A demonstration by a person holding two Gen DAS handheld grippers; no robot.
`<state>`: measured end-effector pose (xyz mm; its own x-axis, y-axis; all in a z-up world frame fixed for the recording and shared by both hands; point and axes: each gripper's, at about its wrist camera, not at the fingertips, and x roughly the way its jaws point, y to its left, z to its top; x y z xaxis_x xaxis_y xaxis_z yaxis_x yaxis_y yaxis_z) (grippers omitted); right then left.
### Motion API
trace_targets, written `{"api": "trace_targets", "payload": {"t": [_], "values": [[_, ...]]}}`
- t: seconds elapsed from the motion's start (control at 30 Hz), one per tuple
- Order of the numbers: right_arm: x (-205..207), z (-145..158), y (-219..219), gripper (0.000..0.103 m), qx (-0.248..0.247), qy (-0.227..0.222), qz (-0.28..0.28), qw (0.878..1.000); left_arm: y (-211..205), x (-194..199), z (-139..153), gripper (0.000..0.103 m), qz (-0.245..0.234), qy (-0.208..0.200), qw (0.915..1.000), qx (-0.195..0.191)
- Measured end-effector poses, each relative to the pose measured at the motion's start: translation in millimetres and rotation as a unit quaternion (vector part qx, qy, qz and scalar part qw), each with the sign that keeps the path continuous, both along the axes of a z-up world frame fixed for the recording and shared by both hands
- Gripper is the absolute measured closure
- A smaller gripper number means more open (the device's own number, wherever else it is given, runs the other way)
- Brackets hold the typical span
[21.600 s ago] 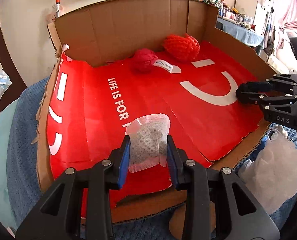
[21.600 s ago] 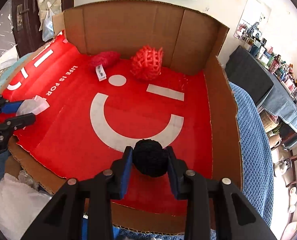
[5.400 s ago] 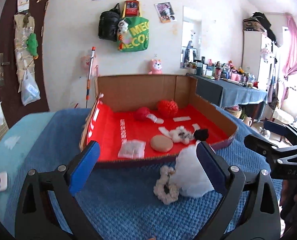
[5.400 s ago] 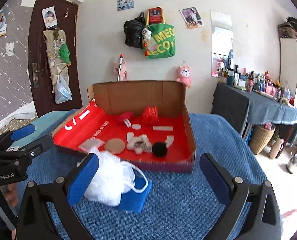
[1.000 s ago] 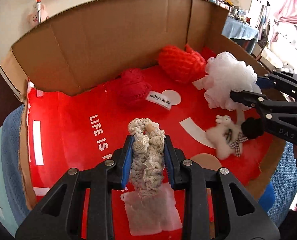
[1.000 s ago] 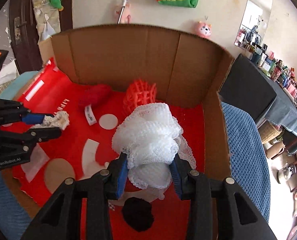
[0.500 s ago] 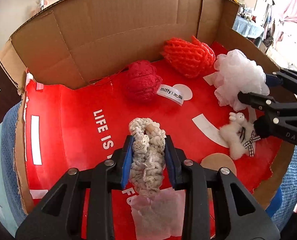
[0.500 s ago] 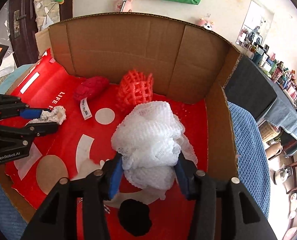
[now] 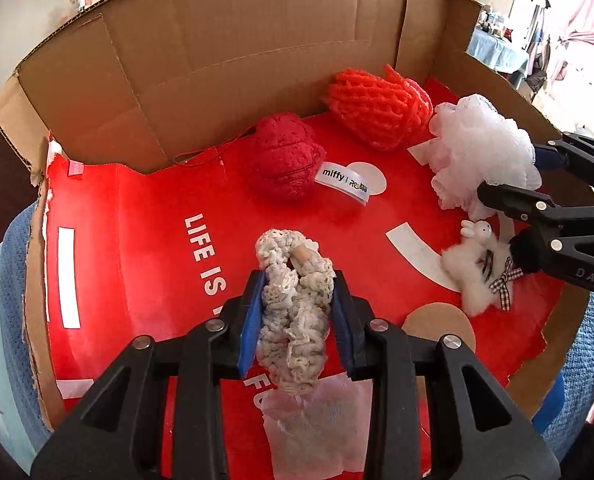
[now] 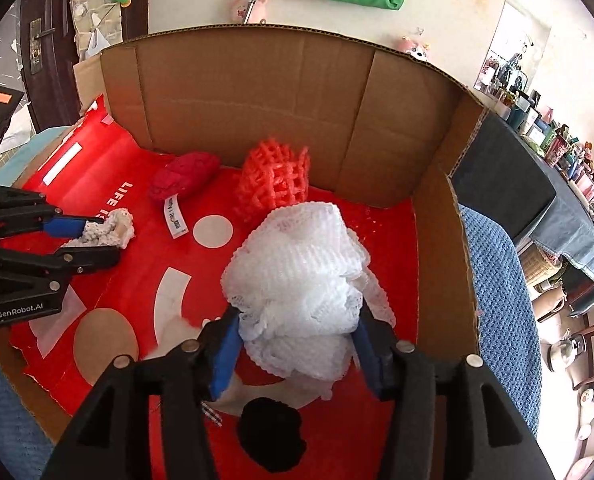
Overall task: Organize soft objects
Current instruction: 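Carry the scrunchie in the left tool while the right tool carries the pouf into the box, then open the left tool on the box floor while the right tool releases the pouf, then withdraw both tools from the box back over the blanket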
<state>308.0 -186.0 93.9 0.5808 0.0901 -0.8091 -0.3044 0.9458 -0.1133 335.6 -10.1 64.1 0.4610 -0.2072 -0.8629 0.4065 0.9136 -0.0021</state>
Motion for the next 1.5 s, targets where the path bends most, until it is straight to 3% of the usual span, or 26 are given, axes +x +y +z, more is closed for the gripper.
{"api": "trace_targets", "payload": {"t": [0.03,0.1,0.13,0.27,0.53,0.77,1.1,1.2,1.5], "values": [[-0.3,0.2,0.4,0.048,-0.001,0.000,0.001,1.000,-0.2,-0.1,0.6,0.071,-0.001,0.000,1.0000,0.000],[-1.2,0.6,1.1,0.047,-0.002,-0.001,0.002,1.000,0.0,0.1,0.9,0.054,-0.003,0.001,1.0000,-0.003],[-1.6,0.9,1.6,0.046,-0.003,-0.002,0.002,1.000,0.2,0.0,1.2,0.051,-0.004,0.002,1.0000,-0.006],[-2.7,3.7,1.5,0.037,-0.003,-0.007,0.000,1.000,2.2,-1.8,6.9,0.049,-0.005,-0.015,0.9998,-0.009],[-11.7,18.6,-2.4,0.034,0.009,-0.022,-0.004,1.000,6.7,-9.6,14.5,0.041,-0.002,-0.024,0.9995,-0.021],[-34.0,54.1,-8.5,0.022,0.038,-0.064,-0.007,0.997,14.6,-33.0,49.2,0.029,0.010,-0.073,0.9957,-0.056],[-98.7,111.5,-19.3,0.001,0.102,-0.144,-0.004,0.984,26.4,-93.0,101.8,0.019,0.040,-0.166,0.9809,-0.093],[-124.7,122.2,-19.4,0.000,0.112,-0.169,0.001,0.979,31.9,-117.3,112.1,0.012,0.051,-0.189,0.9747,-0.107],[-196.0,116.0,-24.0,0.000,0.141,-0.211,0.009,0.967,34.6,-194.4,112.6,0.009,0.087,-0.258,0.9561,-0.108]]}}
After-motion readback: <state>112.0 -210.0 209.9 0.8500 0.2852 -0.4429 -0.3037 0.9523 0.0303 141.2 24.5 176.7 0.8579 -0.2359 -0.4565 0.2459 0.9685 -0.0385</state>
